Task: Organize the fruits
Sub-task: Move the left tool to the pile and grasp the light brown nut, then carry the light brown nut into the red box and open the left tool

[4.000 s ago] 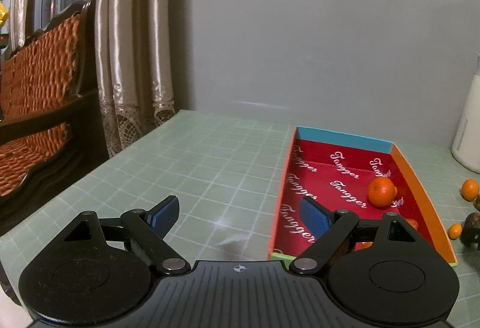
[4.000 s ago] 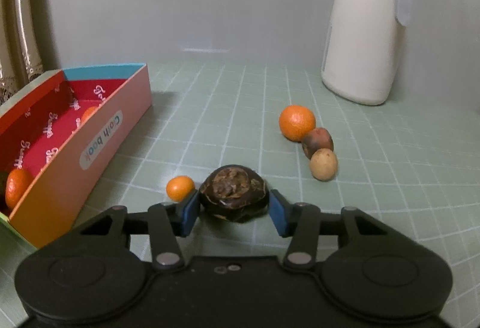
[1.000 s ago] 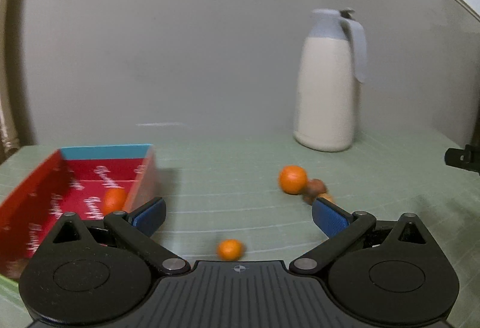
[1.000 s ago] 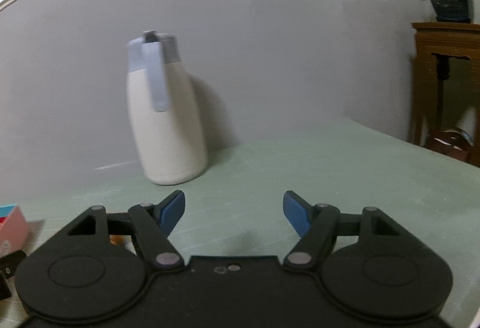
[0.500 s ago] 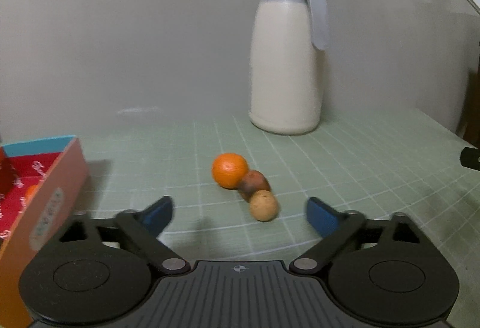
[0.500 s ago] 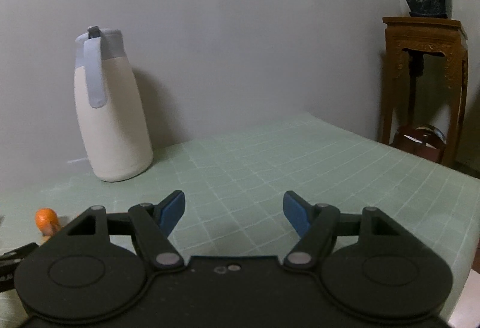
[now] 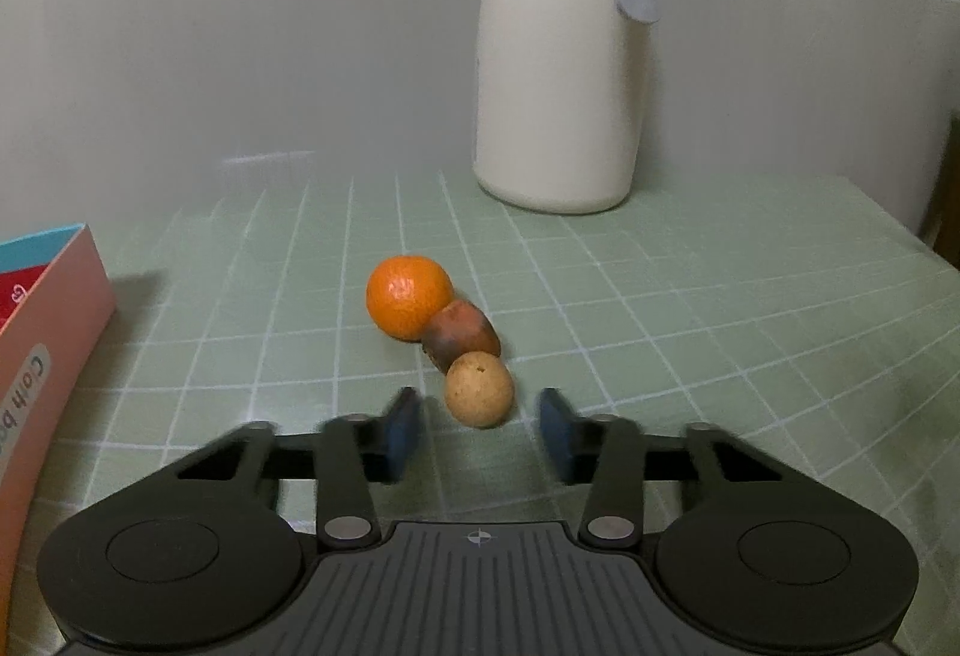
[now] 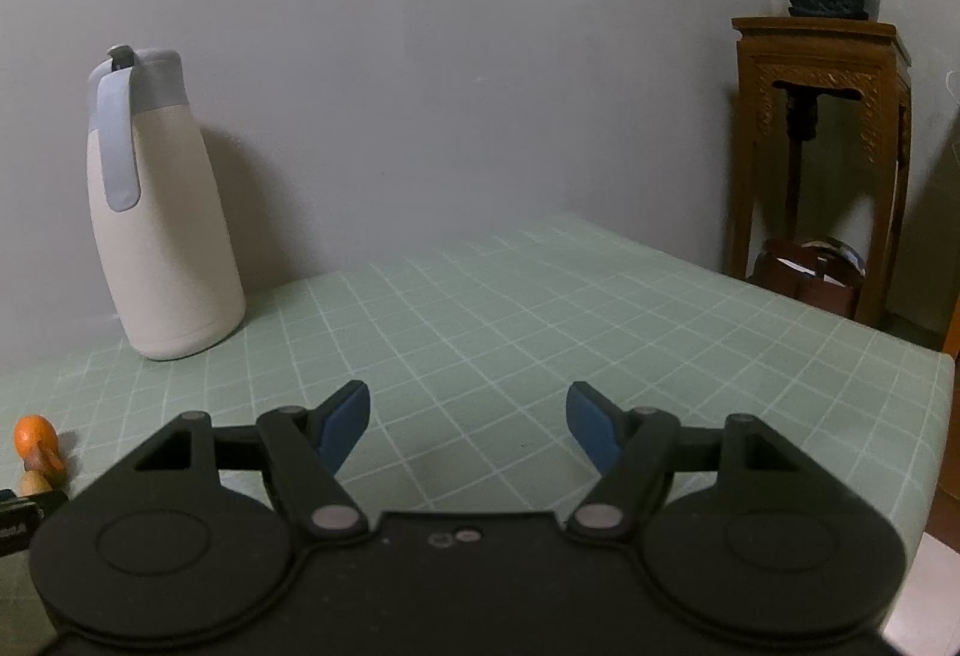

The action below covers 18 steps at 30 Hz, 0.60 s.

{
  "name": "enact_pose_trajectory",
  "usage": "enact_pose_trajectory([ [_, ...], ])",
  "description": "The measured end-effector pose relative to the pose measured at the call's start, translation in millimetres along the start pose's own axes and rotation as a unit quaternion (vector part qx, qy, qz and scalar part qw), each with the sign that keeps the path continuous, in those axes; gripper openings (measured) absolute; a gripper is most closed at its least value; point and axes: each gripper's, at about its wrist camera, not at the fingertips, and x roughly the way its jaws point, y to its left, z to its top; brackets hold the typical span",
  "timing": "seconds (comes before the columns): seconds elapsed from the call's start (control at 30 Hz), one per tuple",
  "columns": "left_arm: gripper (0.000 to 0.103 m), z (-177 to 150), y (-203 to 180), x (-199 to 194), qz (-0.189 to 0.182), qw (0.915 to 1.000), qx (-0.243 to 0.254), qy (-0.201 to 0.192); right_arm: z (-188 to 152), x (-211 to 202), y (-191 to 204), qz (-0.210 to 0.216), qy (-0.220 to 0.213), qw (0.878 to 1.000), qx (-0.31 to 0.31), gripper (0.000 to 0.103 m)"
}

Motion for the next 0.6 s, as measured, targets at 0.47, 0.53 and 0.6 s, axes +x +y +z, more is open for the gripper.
enact_pose_trajectory([
  [0.47,0.025,-2,11,-30,-0.002,0.9997,0.006,-0.024,1,-5,11,0.016,-0.002,1.000,0.003,0.073],
  [0.53,0.025,-2,15,-39,0.000,0.9995,0.008,-0.032,1,-6,18,0.023,-0.002,1.000,0.002,0.073],
  [0.6,0.025,-3,22,-48,0.004,0.9993,0.007,-0.036,1,-8,25,0.032,-0.003,0.999,-0.001,0.073],
])
